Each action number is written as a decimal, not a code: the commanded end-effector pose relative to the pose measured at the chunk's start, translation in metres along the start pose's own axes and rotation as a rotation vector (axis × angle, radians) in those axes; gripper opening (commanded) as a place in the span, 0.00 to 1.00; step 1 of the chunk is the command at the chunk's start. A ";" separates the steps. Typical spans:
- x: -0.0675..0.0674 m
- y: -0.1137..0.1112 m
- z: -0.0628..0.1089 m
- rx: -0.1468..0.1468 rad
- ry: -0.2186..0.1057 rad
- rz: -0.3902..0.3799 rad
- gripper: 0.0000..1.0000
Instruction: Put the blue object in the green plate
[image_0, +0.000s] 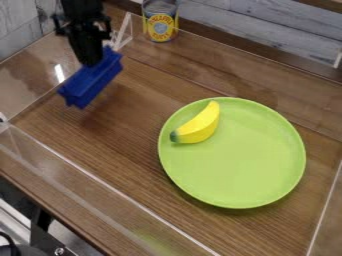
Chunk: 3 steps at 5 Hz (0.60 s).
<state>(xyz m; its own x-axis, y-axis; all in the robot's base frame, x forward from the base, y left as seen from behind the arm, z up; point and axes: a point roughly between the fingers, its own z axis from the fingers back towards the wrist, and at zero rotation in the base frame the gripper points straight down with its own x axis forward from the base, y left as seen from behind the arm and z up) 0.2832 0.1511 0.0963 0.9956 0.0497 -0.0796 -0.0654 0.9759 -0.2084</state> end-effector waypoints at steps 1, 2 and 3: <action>0.006 -0.033 0.051 0.030 -0.121 -0.064 0.00; 0.014 -0.076 0.067 0.004 -0.152 -0.121 0.00; 0.018 -0.112 0.073 -0.017 -0.170 -0.149 0.00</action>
<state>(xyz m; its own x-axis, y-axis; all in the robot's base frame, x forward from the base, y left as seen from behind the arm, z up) 0.3099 0.0577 0.1591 0.9982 -0.0555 0.0218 0.0592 0.9641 -0.2590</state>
